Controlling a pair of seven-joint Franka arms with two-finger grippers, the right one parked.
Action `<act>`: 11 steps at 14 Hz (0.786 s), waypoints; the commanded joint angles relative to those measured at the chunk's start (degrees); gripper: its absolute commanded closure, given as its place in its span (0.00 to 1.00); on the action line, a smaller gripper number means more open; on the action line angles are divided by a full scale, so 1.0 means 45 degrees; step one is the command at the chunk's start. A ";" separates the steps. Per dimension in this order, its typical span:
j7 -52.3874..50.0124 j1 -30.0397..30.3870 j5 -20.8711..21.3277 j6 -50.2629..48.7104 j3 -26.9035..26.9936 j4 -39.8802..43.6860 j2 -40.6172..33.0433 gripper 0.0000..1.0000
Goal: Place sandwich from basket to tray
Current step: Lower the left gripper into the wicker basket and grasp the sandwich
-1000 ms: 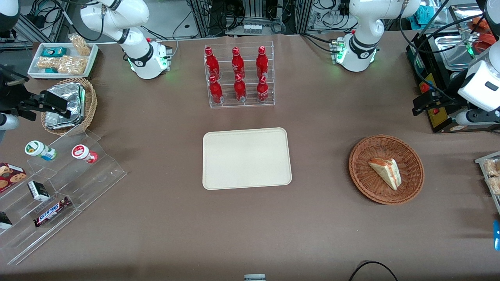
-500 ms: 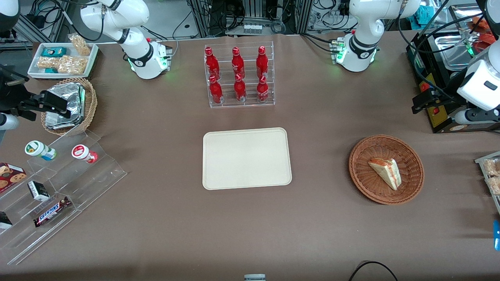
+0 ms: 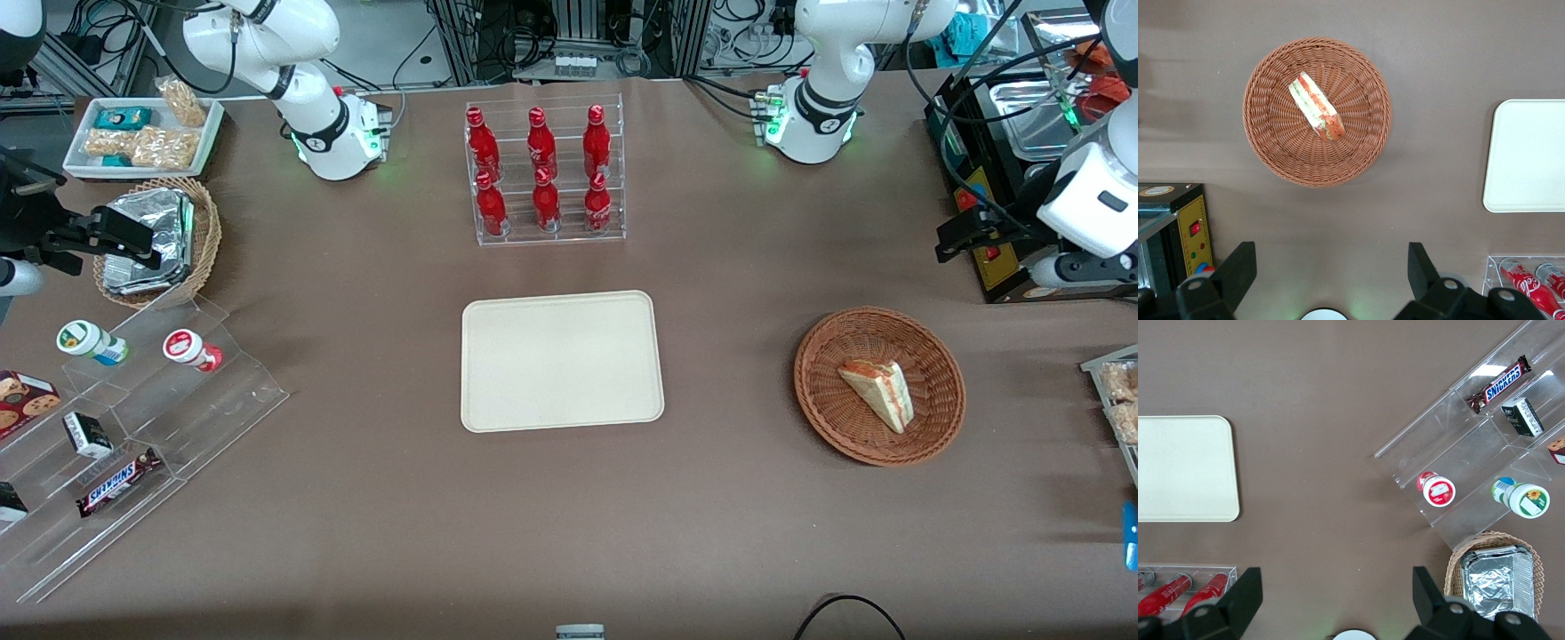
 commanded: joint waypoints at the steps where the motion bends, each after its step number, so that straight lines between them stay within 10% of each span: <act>1: -0.0116 -0.0056 0.0111 0.0137 0.0093 -0.0181 0.0333 0.00; 11: -0.0233 0.0784 -0.0084 0.5618 0.0133 -0.3989 0.1854 0.00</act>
